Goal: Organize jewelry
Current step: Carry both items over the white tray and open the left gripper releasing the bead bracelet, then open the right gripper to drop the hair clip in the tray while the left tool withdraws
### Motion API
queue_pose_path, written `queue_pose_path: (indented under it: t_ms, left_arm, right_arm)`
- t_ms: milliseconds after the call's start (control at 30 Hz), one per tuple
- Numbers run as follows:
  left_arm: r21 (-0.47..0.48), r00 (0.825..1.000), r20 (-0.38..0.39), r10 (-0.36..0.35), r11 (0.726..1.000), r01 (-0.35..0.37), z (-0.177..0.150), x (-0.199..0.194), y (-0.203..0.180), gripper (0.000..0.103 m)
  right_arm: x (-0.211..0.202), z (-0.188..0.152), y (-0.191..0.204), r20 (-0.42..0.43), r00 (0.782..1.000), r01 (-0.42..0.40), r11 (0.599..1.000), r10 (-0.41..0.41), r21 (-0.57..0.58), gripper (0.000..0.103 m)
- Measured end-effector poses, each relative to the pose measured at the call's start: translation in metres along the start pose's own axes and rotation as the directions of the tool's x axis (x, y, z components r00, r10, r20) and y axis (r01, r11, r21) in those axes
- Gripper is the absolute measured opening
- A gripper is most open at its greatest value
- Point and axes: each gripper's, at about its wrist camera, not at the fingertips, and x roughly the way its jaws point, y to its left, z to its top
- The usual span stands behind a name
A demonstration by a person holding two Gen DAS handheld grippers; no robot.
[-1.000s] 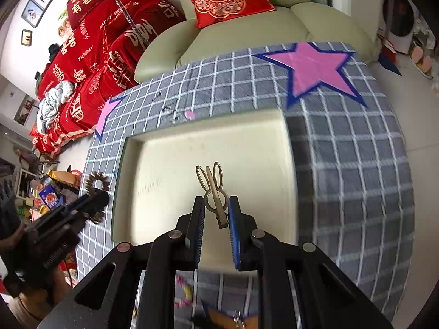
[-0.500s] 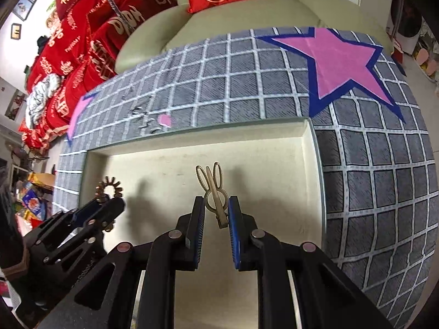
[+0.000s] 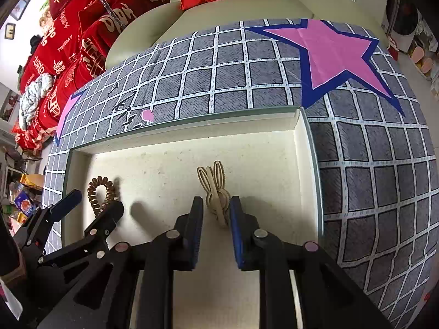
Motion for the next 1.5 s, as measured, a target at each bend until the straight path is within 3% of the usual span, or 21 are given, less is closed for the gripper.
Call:
queue_pose_path:
  t_ms: [100,300,333,367,600,767,833,1133,1500]
  left_arm:
    - [-0.001,1.0,-0.001,0.005,1.0,-0.005,0.001,-0.004,0.001,0.082]
    - [-0.025,0.999,0.032,0.002,1.0,-0.002,-0.002,-0.027,0.01,0.082]
    - [-0.026,0.999,0.039,0.001,1.0,0.0,-0.003,-0.031,0.012,0.084]
    - [-0.026,0.999,0.044,0.001,1.0,0.0,-0.004,-0.035,0.013,0.103]
    - [-0.015,0.996,0.087,-0.016,1.0,0.017,-0.024,-0.068,0.024,0.103]
    - [-0.032,0.997,0.066,-0.034,0.999,0.036,-0.049,-0.087,0.038,0.103]
    - [-0.036,0.998,0.061,-0.027,0.999,0.029,-0.063,-0.097,0.045,0.103]
    - [-0.047,0.999,0.029,0.024,0.999,-0.023,-0.131,-0.124,0.08,0.103]
    - [-0.086,0.994,-0.107,0.026,0.996,-0.036,-0.207,-0.125,0.111,0.103]
  right_arm:
    - [-0.006,0.0,0.0,0.009,1.0,-0.026,1.0,0.026,0.015,0.041]
    - [-0.028,0.001,0.001,0.04,0.996,-0.079,0.996,0.077,0.045,0.051]
    - [-0.031,0.001,0.003,0.044,0.996,-0.085,0.995,0.083,0.05,0.052]
    - [-0.036,0.0,0.003,0.049,0.995,-0.093,0.994,0.09,0.057,0.052]
    - [-0.065,-0.014,0.014,0.082,0.987,-0.142,0.987,0.136,0.075,0.08]
    - [-0.09,-0.032,0.021,0.112,0.98,-0.172,0.982,0.162,0.082,0.084]
    - [-0.099,-0.04,0.023,0.121,0.978,-0.181,0.98,0.17,0.087,0.092]
    - [-0.134,-0.092,0.024,0.127,0.977,-0.184,0.979,0.173,0.083,0.092]
    - [-0.148,-0.171,0.019,0.067,0.992,-0.111,0.986,0.103,0.125,0.092]
